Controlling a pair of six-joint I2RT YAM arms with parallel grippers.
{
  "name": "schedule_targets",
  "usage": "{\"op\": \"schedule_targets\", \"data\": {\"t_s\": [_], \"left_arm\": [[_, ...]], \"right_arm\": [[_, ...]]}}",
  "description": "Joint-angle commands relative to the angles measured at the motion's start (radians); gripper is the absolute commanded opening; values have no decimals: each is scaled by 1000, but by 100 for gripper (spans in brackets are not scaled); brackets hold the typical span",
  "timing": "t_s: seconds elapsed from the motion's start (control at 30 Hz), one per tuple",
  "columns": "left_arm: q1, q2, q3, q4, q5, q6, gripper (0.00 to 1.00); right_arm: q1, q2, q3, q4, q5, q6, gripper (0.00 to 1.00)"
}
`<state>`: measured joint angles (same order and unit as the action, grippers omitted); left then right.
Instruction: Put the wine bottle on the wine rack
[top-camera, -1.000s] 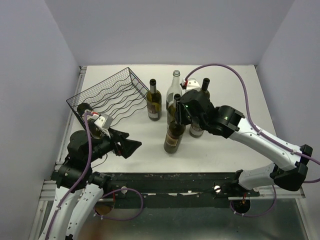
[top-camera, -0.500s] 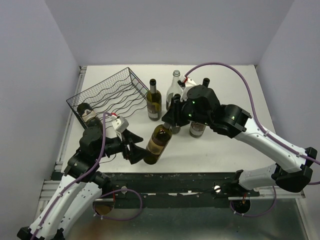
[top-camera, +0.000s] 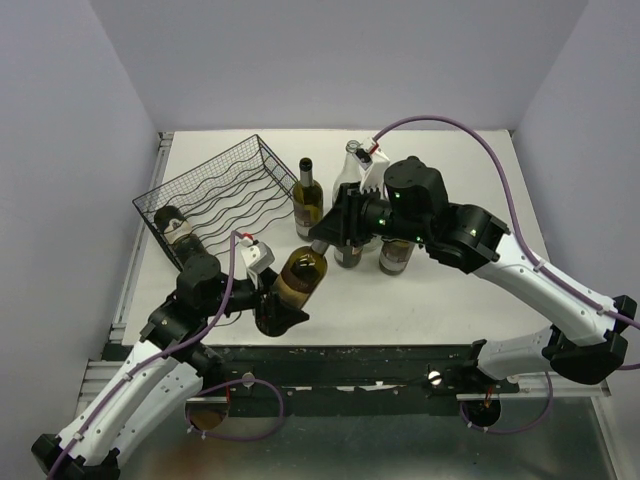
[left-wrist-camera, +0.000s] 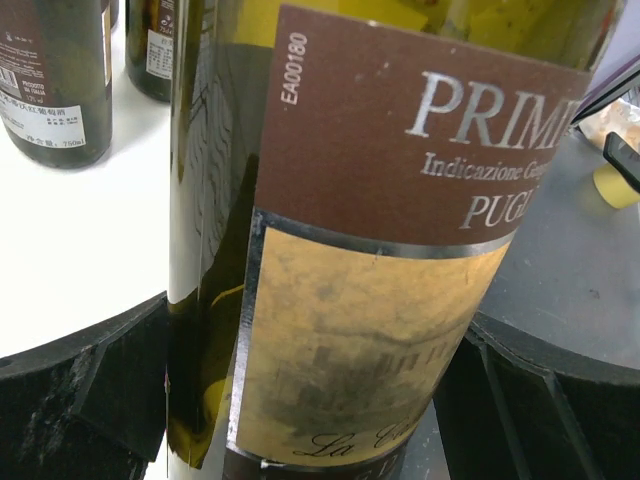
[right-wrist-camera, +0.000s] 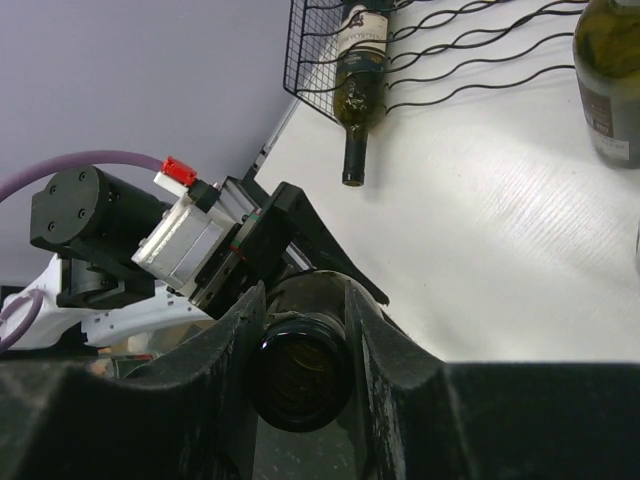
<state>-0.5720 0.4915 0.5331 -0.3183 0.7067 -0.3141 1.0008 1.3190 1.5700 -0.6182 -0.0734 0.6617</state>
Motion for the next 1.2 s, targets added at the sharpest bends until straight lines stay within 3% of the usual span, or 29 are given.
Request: {"op": "schedule_targets", "data": {"t_s": [0.0,0.13,0.2,0.3,0.33,0.37,0.5,0.53,0.6,0.7,0.9,1.03,1.17], "left_arm": [[-6,4,4,24,-10,46,99],[-6,-36,-7,88,60,86,99],[-8,-34,1,111,88,99,86],[-6,10,65,65,60,134,36],[-6,27,99,45,42,151,7],[-6,48,126,16,18,164,0],[-8,81,182,4,-50,262,0],[-8,81,183,18,-70,295,0],[-6,70,188,51,-113,383,0],[-6,65,206,82,-104,556,0],[-6,76,251,139,-165,743,0],[-8,68,265,148,-214,881,0],[-8,68,274,63,-156,1229,0]], "right_arm": [[1,-30,44,150,-94,79,1],[2,-52,32,150,-94,79,1],[1,-58,39,147,-100,81,1],[1,-70,44,140,-123,79,1],[1,-73,45,132,-124,76,1],[1,-73,48,118,-124,73,1],[1,-78,59,65,-140,50,1],[1,-79,62,45,-141,39,5],[2,-98,45,31,-155,3,33],[2,-133,18,8,-137,-40,59],[2,-188,9,-101,-72,-114,98],[1,-230,21,-156,-42,-151,100],[1,-242,56,-193,-13,-155,100]]}}
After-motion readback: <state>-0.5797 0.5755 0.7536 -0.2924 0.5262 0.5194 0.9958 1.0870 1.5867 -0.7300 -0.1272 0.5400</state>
